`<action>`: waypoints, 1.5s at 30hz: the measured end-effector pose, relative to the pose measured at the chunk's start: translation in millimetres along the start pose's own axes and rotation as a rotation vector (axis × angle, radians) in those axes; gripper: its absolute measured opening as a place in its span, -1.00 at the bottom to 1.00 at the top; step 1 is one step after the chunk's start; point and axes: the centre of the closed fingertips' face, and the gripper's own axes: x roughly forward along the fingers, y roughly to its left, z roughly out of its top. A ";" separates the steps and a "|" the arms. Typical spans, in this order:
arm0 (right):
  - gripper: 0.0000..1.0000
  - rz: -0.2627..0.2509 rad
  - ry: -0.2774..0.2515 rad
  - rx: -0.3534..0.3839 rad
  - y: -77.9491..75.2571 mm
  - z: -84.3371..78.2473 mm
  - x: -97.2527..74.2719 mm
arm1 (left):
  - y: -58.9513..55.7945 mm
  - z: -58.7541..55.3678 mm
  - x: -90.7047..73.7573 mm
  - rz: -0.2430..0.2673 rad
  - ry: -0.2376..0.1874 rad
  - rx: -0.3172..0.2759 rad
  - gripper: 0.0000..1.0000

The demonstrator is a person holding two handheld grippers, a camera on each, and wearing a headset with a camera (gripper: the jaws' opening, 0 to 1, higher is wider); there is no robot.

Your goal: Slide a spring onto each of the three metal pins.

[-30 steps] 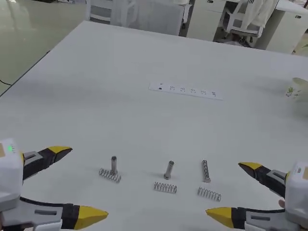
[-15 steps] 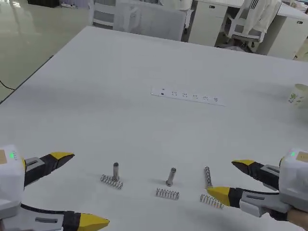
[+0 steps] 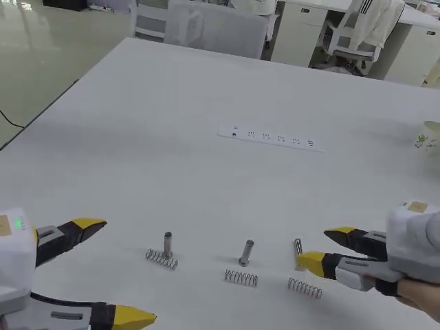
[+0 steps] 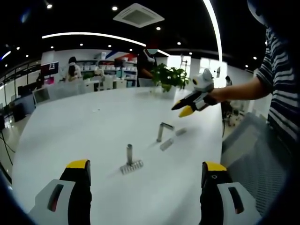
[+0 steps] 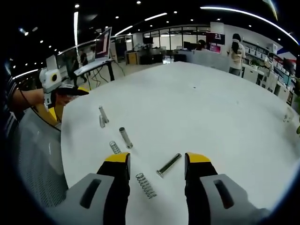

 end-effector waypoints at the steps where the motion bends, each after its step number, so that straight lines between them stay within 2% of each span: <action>1: -0.14 0.002 0.000 0.004 -0.3 0.5 0.8 | -0.4 0.1 0.0 0.000 0.000 0.000 0.91; 3: -0.19 0.003 0.000 0.010 -0.7 1.4 3.3 | -1.0 0.7 -0.1 -0.001 -0.003 -0.001 0.91; 9: -0.27 -0.005 0.061 0.050 -6.5 -5.7 13.8 | -0.7 0.0 -0.7 0.000 -0.003 -0.004 0.91; 12: -0.35 -0.018 0.072 0.069 -11.3 -6.0 18.1 | -0.9 -0.9 -1.2 -0.002 -0.002 -0.007 0.90; 22: -0.52 -0.056 0.154 0.225 -26.1 -19.5 31.6 | -0.3 -4.3 -2.5 0.001 0.003 -0.012 0.89; 30: -0.66 -0.069 0.198 0.331 -30.8 -25.3 44.8 | -0.2 -5.9 -2.9 0.003 0.005 -0.018 0.89; 41: -0.73 -0.146 0.293 0.359 -40.0 -40.3 54.5 | -1.4 -9.2 -5.0 0.001 0.010 -0.025 0.87; 45: -0.77 -0.142 0.298 0.364 -39.6 -40.9 56.1 | -0.2 -12.6 -6.2 0.007 0.022 -0.025 0.87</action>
